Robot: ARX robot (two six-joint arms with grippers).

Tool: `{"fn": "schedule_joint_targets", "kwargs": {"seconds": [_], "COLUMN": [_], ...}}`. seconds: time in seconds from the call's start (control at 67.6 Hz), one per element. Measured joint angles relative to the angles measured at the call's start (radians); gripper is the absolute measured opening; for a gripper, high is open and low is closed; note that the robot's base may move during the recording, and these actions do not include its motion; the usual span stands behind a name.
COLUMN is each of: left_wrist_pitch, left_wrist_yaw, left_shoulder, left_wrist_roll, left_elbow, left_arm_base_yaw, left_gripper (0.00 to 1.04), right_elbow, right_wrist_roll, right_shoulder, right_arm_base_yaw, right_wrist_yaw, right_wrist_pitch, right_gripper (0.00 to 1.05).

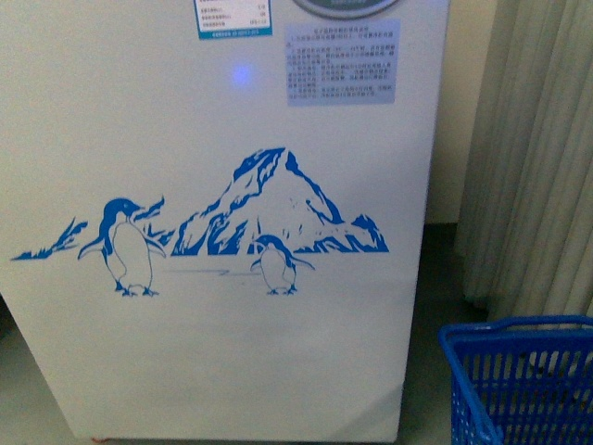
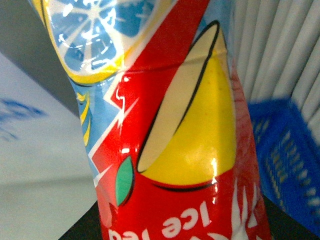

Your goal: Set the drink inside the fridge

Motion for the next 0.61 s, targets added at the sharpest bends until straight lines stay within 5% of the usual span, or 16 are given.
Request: {"fn": "schedule_joint_targets", "kwargs": {"seconds": [0.281, 0.459, 0.607], "left_wrist_pitch": [0.0, 0.0, 0.0], "left_wrist_yaw": [0.0, 0.0, 0.0], "left_shoulder": [0.0, 0.0, 0.0], "left_wrist_roll": [0.0, 0.0, 0.0], "left_elbow": [0.0, 0.0, 0.0], "left_arm_base_yaw": [0.0, 0.0, 0.0], "left_gripper": [0.97, 0.97, 0.97], "right_elbow": [0.104, 0.092, 0.089], "right_wrist_roll": [0.03, 0.01, -0.001], "right_shoulder": [-0.47, -0.573, -0.576], "right_arm_base_yaw": [0.148, 0.311, 0.334], "right_wrist_yaw": [0.142, 0.271, 0.274], "right_wrist_pitch": [-0.195, -0.2, -0.197], "right_gripper": [0.43, 0.43, 0.42]}}
